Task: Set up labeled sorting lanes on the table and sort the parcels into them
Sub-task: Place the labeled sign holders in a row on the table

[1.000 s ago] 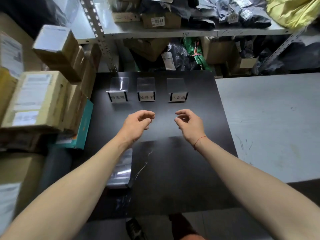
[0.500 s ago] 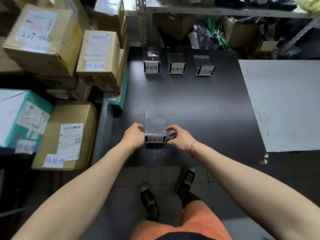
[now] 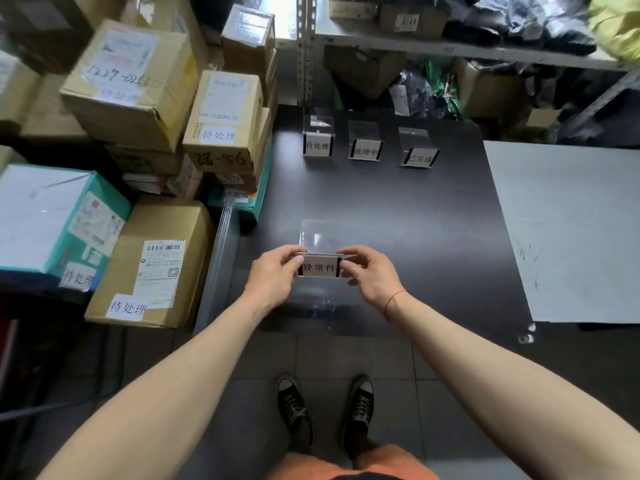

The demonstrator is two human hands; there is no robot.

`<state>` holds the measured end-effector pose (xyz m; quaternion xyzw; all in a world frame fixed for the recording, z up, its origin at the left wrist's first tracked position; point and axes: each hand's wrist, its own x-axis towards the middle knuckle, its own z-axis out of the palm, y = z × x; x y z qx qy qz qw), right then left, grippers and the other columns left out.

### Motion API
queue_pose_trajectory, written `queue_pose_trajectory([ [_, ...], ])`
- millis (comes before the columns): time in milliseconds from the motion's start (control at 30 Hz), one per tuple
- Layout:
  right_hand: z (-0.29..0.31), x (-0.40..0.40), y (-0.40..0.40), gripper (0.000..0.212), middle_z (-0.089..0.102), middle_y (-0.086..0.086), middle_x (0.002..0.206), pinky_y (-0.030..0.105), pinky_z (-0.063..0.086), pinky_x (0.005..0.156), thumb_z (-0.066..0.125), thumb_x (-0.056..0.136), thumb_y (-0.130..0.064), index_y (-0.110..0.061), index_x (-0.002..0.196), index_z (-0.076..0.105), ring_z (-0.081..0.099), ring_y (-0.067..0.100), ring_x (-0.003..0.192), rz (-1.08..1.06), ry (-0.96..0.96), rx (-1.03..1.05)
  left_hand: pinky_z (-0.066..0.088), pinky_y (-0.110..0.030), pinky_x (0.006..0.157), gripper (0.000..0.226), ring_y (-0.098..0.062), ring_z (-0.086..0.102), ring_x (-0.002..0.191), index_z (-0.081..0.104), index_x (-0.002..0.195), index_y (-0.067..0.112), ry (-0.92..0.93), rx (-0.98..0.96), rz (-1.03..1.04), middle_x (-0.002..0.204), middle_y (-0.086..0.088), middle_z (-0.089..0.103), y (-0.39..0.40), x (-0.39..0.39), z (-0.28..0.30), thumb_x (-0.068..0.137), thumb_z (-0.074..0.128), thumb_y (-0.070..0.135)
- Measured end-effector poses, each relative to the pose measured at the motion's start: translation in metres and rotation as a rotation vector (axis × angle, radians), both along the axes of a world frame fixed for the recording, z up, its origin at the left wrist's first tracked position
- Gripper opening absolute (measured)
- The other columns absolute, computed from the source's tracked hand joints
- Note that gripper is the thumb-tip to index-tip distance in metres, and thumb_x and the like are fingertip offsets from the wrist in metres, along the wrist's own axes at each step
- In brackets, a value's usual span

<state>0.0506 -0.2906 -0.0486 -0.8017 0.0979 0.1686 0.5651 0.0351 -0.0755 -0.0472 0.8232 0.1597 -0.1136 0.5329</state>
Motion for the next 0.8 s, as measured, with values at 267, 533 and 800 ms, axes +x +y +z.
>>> queue_pose_trajectory([
  [267,0.01,0.004,-0.015,0.026,0.071,0.009,0.103,0.03,0.062,0.074,0.069,0.099,-0.006,-0.015,0.123,0.072,0.07,0.023,0.078,-0.043,-0.028,0.034,0.063,-0.041,0.09,0.022,-0.013,0.076,0.091,0.077,0.111,0.038,-0.01,0.03,-0.052,0.095,0.012,0.08,-0.012,0.009,0.016,0.107,0.055,0.035],
  [533,0.016,0.002,-0.021,0.022,0.076,0.004,0.1,0.017,0.053,0.064,0.067,0.098,-0.003,-0.02,0.112,0.073,0.067,0.003,0.068,-0.04,-0.053,-0.04,0.06,-0.037,0.098,0.027,-0.015,0.075,0.099,0.074,0.125,0.036,-0.01,0.03,-0.057,0.106,0.007,0.078,-0.021,0.013,0.025,0.108,0.054,0.029],
  [800,0.035,0.003,-0.057,0.02,0.073,0.002,0.088,0.019,0.053,0.064,0.069,0.098,-0.013,-0.028,0.111,0.071,0.062,0.005,0.064,-0.171,-0.093,-0.126,0.063,-0.044,0.091,0.018,-0.018,0.074,0.101,0.072,0.108,0.038,-0.046,0.013,-0.119,0.109,0.01,0.076,-0.055,0.037,0.036,0.104,0.063,0.023],
])
